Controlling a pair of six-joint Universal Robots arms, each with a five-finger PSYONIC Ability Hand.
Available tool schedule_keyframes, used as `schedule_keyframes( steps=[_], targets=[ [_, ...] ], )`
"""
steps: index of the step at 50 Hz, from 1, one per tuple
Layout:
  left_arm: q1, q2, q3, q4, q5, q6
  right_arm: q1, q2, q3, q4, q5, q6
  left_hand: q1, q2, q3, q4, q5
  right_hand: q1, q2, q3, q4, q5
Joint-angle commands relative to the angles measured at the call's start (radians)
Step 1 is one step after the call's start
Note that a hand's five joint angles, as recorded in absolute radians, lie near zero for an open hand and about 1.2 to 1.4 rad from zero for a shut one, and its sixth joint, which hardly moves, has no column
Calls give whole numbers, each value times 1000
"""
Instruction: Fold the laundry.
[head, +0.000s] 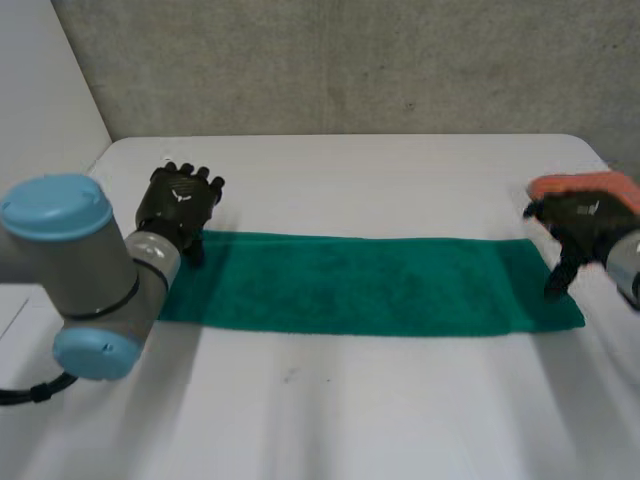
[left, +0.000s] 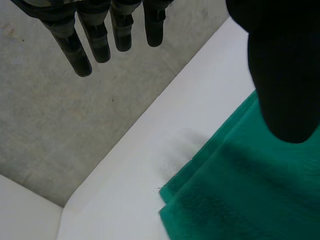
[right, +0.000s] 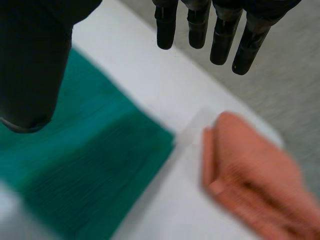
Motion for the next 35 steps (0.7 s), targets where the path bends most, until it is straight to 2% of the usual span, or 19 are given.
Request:
schedule_keyframes(
  steps=[1,8,10,13,20,23,25,30,35],
  targets=[
    [-4,11,-112,152,24,-5,-39,68,166,-158,-33,-96,18,13,8,12,-23,240,224,230,208,199],
    [-6,5,-120,175,24,-8,-45,171,168,-234,-19,-167,21,16,11,15,-20,391,374,380,359,350],
    [-7,5,-122,175,24,-8,-48,191,162,-248,-20,-173,21,16,11,15,-20,604,587,593,572,563],
    [-6,5,-123,175,23,-8,-59,199,156,-274,-17,-175,21,16,11,15,-20,1190,1173,1179,1158,1148],
    [-4,14,-125,175,20,-10,-115,176,164,-291,38,-178,21,16,11,15,-20,1192,1175,1181,1160,1150],
    [-4,20,-131,175,21,-10,-161,115,180,-297,53,-193,21,16,11,15,-20,1192,1175,1181,1160,1150],
    [-4,23,-134,175,21,-10,-216,56,196,-291,52,-227,21,16,11,15,-20,1192,1175,1181,1160,1150],
    [-7,40,-138,175,20,-10,-348,18,208,-297,49,-357,21,16,11,15,-20,1192,1175,1181,1160,1150],
    [-6,52,-149,175,20,-10,-392,13,167,-300,53,-501,21,16,11,15,-20,1192,1175,1181,1160,1150]
  ],
)
